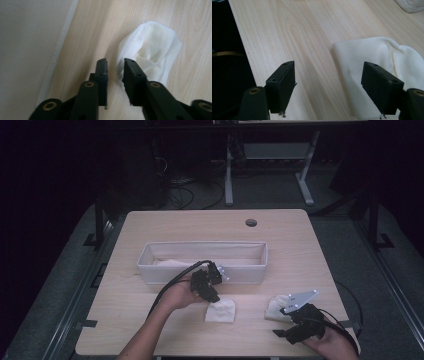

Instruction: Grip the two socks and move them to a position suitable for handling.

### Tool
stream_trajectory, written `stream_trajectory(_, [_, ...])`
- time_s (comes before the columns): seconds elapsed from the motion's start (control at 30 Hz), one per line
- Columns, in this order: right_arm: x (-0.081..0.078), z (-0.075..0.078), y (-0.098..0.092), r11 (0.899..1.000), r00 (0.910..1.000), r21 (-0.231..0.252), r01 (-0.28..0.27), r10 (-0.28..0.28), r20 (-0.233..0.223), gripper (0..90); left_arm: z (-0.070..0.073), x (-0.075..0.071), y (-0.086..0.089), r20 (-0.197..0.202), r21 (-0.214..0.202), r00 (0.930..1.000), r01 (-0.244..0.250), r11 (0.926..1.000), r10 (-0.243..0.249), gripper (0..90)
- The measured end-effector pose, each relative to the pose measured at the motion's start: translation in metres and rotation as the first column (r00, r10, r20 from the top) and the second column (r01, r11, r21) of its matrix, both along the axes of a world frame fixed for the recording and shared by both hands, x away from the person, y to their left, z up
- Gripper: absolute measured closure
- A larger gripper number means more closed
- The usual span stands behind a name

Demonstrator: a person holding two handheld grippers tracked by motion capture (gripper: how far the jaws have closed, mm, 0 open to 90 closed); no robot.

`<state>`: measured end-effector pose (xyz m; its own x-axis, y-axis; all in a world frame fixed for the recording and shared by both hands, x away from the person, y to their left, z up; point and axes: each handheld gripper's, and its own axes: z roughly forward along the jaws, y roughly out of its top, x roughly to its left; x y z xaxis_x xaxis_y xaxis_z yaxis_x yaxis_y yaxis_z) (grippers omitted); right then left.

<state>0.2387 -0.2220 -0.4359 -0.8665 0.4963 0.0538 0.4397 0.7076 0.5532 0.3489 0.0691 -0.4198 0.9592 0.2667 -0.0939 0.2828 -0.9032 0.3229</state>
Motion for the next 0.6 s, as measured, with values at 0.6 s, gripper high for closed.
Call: stream_trajectory(0.6, [-0.001,0.003,-0.004,1.000,0.9998,0.014,0.016,-0.016,0.009,26.9,0.030,-0.015,0.011,0.043,-0.075,0.9961,0.080,0.9940,-0.077,88.8])
